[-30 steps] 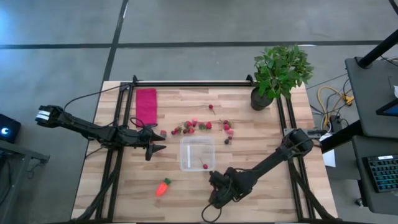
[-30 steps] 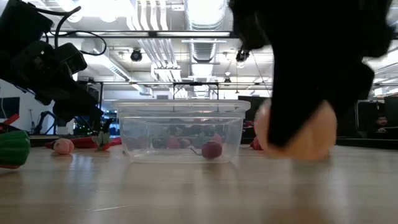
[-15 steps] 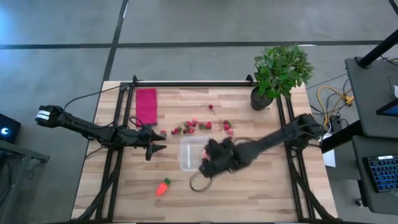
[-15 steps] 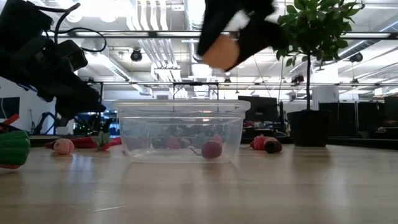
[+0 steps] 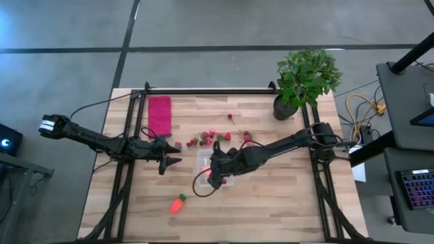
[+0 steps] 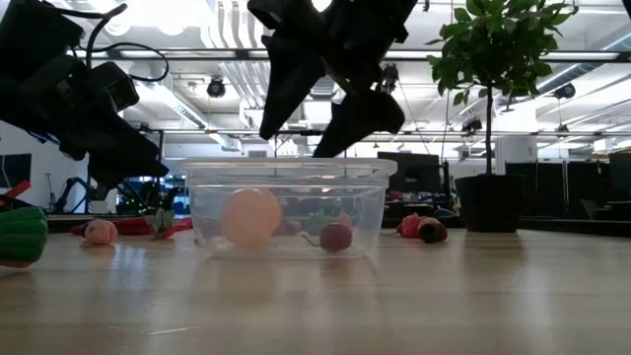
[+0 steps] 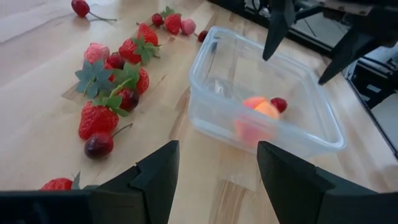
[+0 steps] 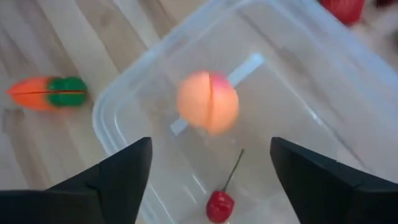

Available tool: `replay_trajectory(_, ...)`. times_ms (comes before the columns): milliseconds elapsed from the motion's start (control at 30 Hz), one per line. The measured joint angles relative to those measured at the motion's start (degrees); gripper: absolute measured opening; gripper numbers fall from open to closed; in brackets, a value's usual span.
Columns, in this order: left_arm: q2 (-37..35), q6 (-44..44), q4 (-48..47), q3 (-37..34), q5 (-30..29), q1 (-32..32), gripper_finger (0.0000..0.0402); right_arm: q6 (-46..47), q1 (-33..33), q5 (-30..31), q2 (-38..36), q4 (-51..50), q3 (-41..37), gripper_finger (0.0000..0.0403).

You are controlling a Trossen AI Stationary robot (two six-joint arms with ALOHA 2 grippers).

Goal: Pick and placing Produce into tupperware
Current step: Put the blackberry into the transparent bin

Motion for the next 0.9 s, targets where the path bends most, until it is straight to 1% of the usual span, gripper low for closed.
replay_trajectory(67,0.01,0.00,-0.18,0.02,0.00,0.00,0.0203,3.89,-0.05,0.35,-0.44,-3.45,0.75,0.0339)
replay_trajectory(100,-0.01,0.02,-0.13,0.02,0.00,-0.02,0.0203,6.51,-0.07,1.57,-0.89,-6.38,1.26,0.0344)
replay_trajectory(167,-0.03,0.02,-0.04,0.02,0.00,-0.01,0.0203,13.89,-0.07,4.81,-1.82,-14.64,2.42,0.0348)
replay_trajectory(233,-0.03,0.02,-0.12,0.02,0.00,0.00,0.0203,21.29,-0.40,6.05,-3.16,-22.74,2.78,0.0347)
replay_trajectory(333,0.01,0.02,-0.07,0.02,0.00,0.00,0.0203,31.39,-1.08,6.11,-5.35,-32.51,2.64,0.0337)
replay_trajectory(400,-0.03,0.02,0.03,0.02,0.00,0.00,0.0203,37.20,-1.80,5.06,-6.37,-38.20,2.22,0.0330)
replay_trajectory(467,-0.08,0.02,0.02,0.02,0.00,-0.01,0.0203,38.47,-2.82,2.54,-6.98,-40.63,1.03,0.0326)
replay_trajectory(533,-0.04,0.02,0.09,0.02,0.00,-0.01,0.0203,38.06,-4.15,-0.37,-7.19,-39.93,-0.90,0.0325)
replay_trajectory(667,-0.03,0.02,0.19,0.02,0.02,-0.02,0.0203,36.30,-7.00,-5.36,-7.88,-34.53,-5.97,0.0325)
replay_trajectory(833,-0.08,0.00,0.03,0.02,0.41,0.00,0.0203,36.50,-10.51,-7.72,-9.44,-25.21,-13.38,0.0325)
replay_trajectory(900,-0.10,-0.02,-0.01,0.02,1.27,-0.02,0.0203,38.05,-11.75,-8.28,-10.63,-22.40,-16.28,0.0325)
